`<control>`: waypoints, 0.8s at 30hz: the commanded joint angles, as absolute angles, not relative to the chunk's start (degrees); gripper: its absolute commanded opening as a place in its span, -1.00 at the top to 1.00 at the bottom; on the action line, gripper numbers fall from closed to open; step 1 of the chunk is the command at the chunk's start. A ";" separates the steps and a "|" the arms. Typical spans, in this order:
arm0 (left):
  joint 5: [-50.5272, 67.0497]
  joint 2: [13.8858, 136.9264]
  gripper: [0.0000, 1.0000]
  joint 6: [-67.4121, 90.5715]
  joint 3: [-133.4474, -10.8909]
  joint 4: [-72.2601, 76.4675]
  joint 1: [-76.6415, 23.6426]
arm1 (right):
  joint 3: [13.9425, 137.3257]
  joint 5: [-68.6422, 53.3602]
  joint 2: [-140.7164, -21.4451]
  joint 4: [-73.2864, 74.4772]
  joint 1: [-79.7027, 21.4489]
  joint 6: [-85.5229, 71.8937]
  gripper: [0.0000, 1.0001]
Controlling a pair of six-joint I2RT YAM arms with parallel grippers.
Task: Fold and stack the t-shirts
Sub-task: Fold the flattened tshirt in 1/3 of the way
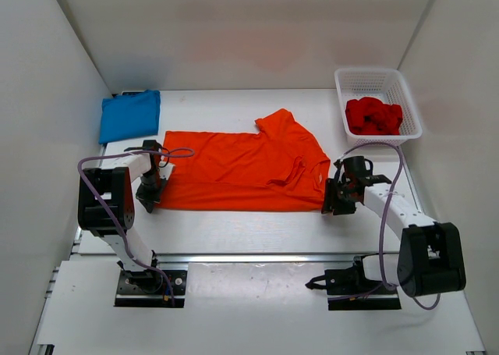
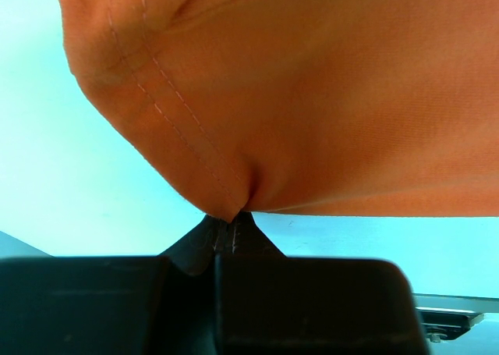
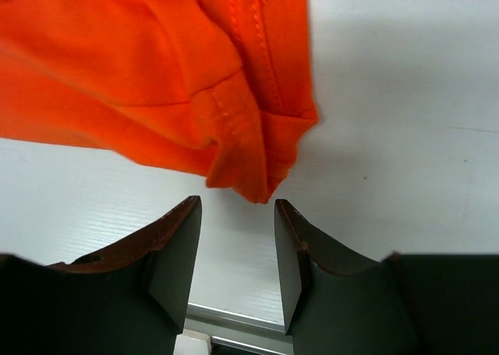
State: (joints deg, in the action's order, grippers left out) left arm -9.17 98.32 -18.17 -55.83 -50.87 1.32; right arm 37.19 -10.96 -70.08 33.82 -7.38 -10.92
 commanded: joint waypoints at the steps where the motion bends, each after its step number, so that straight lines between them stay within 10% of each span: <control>1: -8.18 97.91 1.00 -18.72 -56.16 -50.10 1.05 | 37.88 -10.28 -72.16 32.44 -7.90 -11.16 0.20; 18: -8.44 97.74 1.00 -18.37 -55.64 -50.27 1.15 | 38.41 -4.04 -73.92 28.92 -9.40 -9.93 0.29; 24: -8.35 97.65 1.00 -18.20 -55.20 -49.92 1.15 | 37.88 -5.71 -73.30 25.84 -10.28 -9.84 0.71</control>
State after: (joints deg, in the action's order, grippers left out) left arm -9.19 98.32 -18.17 -55.83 -50.85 1.32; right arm 36.62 -5.87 -73.95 29.39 -9.45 -10.26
